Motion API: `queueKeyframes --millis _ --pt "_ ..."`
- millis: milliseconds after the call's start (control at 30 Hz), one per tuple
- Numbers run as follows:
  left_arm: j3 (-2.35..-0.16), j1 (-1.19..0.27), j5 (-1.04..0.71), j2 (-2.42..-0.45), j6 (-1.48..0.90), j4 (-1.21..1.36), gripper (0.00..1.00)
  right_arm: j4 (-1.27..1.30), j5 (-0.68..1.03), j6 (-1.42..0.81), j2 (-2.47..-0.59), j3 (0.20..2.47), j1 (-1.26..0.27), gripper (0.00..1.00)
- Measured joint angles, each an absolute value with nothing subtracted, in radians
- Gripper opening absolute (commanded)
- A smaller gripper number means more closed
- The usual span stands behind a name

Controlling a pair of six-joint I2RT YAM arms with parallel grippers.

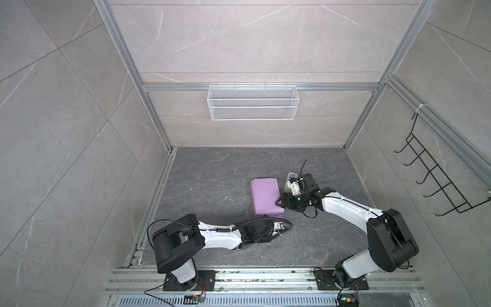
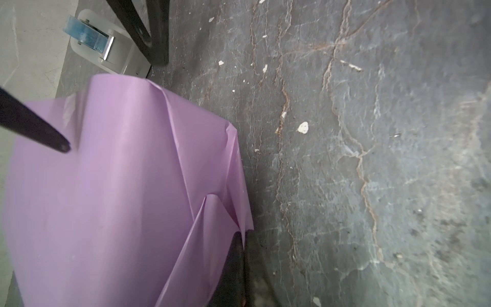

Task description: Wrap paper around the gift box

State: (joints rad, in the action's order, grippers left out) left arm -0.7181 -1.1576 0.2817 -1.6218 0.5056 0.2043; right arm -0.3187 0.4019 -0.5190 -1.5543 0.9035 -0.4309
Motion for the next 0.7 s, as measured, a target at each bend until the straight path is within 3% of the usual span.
queueKeyframes --millis 700 --pt "-0.841 -1.108 0.226 -1.622 0.577 0.035 0.00 -0.300 0.408 -0.450 -1.569 0.901 -0.432 0.72"
